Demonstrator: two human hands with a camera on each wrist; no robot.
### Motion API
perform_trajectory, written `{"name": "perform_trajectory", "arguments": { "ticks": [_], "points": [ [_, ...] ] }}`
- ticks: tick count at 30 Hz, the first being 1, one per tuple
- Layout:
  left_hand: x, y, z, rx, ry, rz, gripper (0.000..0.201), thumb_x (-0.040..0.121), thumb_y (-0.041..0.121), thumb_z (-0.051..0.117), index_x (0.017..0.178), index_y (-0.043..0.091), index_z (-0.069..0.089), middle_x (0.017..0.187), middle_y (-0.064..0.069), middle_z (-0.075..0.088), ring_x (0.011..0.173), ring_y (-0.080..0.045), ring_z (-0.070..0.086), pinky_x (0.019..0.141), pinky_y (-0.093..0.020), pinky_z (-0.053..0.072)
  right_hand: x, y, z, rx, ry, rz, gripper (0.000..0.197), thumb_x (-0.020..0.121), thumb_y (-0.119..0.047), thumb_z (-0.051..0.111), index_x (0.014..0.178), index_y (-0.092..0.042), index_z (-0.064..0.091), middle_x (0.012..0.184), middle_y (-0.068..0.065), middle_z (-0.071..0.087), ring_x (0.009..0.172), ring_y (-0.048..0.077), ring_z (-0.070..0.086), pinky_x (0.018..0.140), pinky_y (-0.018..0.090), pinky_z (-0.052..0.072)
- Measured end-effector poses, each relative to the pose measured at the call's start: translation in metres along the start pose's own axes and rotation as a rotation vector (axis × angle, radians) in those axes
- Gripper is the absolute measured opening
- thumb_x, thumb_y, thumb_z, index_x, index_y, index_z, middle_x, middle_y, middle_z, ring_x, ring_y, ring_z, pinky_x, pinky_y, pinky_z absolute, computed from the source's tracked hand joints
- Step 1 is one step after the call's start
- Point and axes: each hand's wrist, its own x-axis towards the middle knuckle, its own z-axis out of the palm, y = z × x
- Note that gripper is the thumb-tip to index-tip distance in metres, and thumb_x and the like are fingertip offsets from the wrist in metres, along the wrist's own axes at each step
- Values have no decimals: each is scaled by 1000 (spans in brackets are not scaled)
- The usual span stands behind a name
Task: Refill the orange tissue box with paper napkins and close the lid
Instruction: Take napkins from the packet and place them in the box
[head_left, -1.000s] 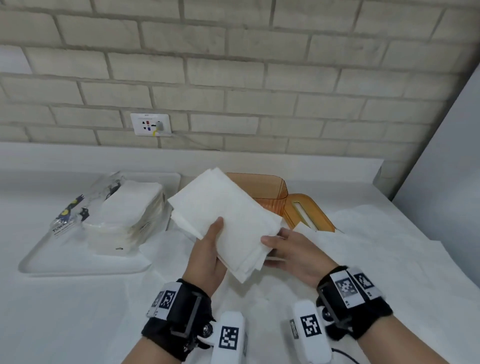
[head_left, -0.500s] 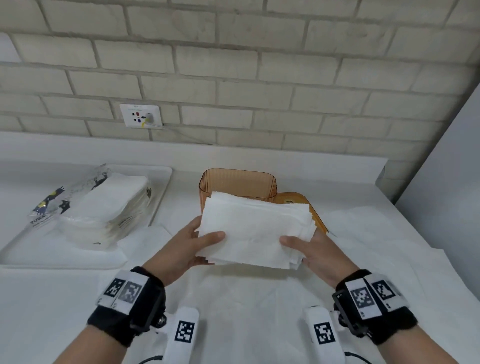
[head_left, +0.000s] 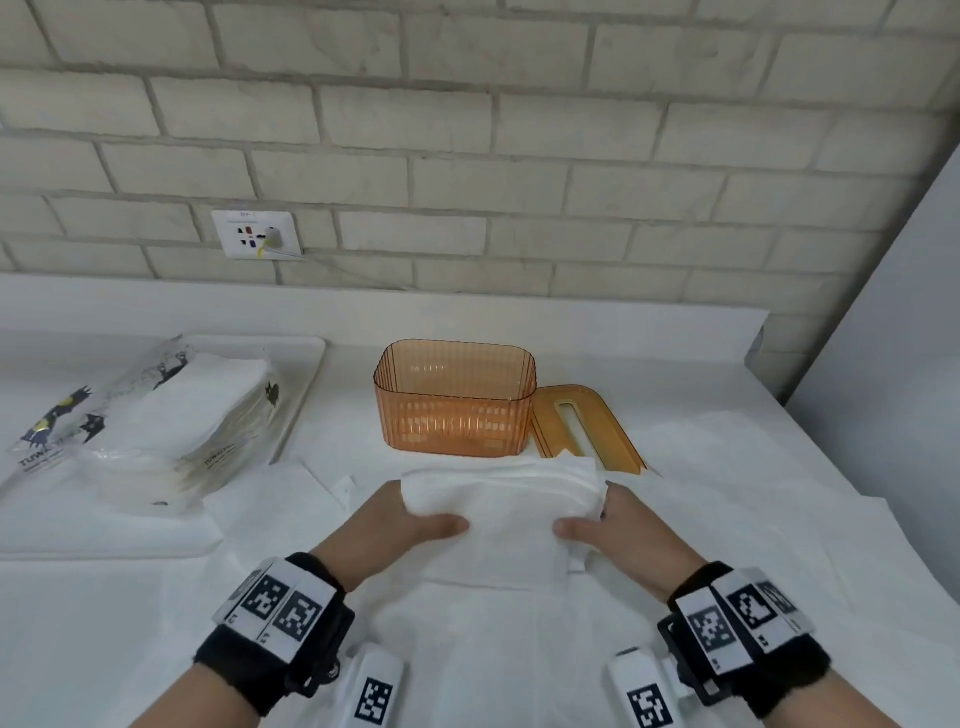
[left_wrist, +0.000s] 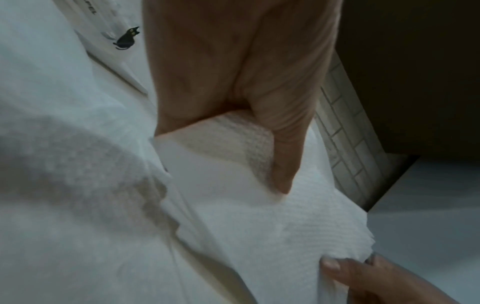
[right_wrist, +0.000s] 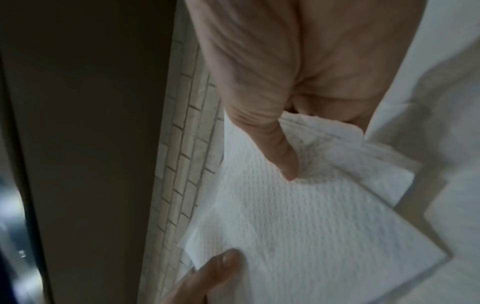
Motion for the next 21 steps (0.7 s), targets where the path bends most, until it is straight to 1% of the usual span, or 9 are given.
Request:
{"name": "perform_trajectory", "arguments": {
  "ticks": [5, 8, 10, 12, 14, 15, 17, 19, 21],
  "points": [
    [1, 19, -8, -5, 154, 137, 47, 71, 32, 82, 113, 33, 61, 100, 11, 70, 93, 6, 63, 79, -11, 47, 0, -21, -13, -87, 78, -160, 28, 87, -12, 62, 106, -34, 59, 103, -16, 68, 99, 1, 63, 74, 9, 49],
    [5, 39, -12, 74, 82, 195, 58, 56, 54, 77, 110, 40, 61, 98, 13, 68, 93, -4, 64, 82, -20, 50, -3, -47, -19, -223, 126, -302, 26, 86, -15, 64, 94, -39, 61, 95, -10, 69, 93, 5, 63, 78, 21, 49],
    [8, 51, -3, 173, -12, 218, 48, 64, 48, 79, 108, 37, 64, 99, 12, 69, 92, -6, 66, 81, -23, 54, -5, -68, -18, -255, 107, -405, 23, 84, -12, 66, 96, -32, 67, 95, -2, 70, 92, 10, 63, 82, 28, 49],
    [12, 58, 10, 233, 21, 225, 31, 76, 35, 78, 104, 30, 66, 95, 8, 72, 85, -6, 68, 75, -19, 55, -6, -83, -16, -255, 88, -491, 23, 83, -10, 68, 100, -25, 69, 97, -2, 71, 94, 9, 64, 82, 24, 48],
    [15, 58, 18, 178, 116, 210, 25, 80, 29, 75, 103, 22, 68, 93, 6, 73, 81, -6, 69, 72, -18, 55, -4, -87, -17, -235, 132, -535, 31, 80, -12, 71, 106, -27, 65, 102, -11, 68, 96, -1, 61, 82, 14, 47],
    [16, 56, 20, 107, 149, 204, 25, 81, 28, 74, 104, 20, 68, 94, 5, 73, 81, -7, 70, 72, -20, 56, -3, -83, -18, -197, 182, -515, 41, 77, -15, 74, 112, -31, 59, 107, -17, 64, 98, -7, 58, 84, 13, 46],
    [17, 51, 22, -52, 214, 197, 25, 81, 27, 74, 105, 23, 66, 96, 5, 73, 84, -7, 70, 74, -23, 57, -2, -69, -22, -51, 222, -364, 63, 71, -20, 80, 122, -35, 46, 115, -21, 57, 102, -11, 55, 90, 19, 47],
    [15, 47, 24, -221, 248, 187, 29, 79, 27, 76, 106, 27, 64, 99, 6, 73, 89, -10, 70, 77, -26, 57, -2, -53, -19, 101, 126, -219, 77, 61, -28, 86, 124, -38, 42, 120, -13, 59, 108, -1, 58, 99, 34, 47],
    [15, 45, 28, -312, 216, 199, 39, 74, 31, 78, 110, 27, 63, 104, 5, 73, 94, -11, 70, 82, -30, 57, -2, -42, -10, 192, 16, -186, 79, 58, -32, 84, 124, -42, 43, 123, -7, 61, 113, 12, 59, 101, 44, 46]
  ]
}}
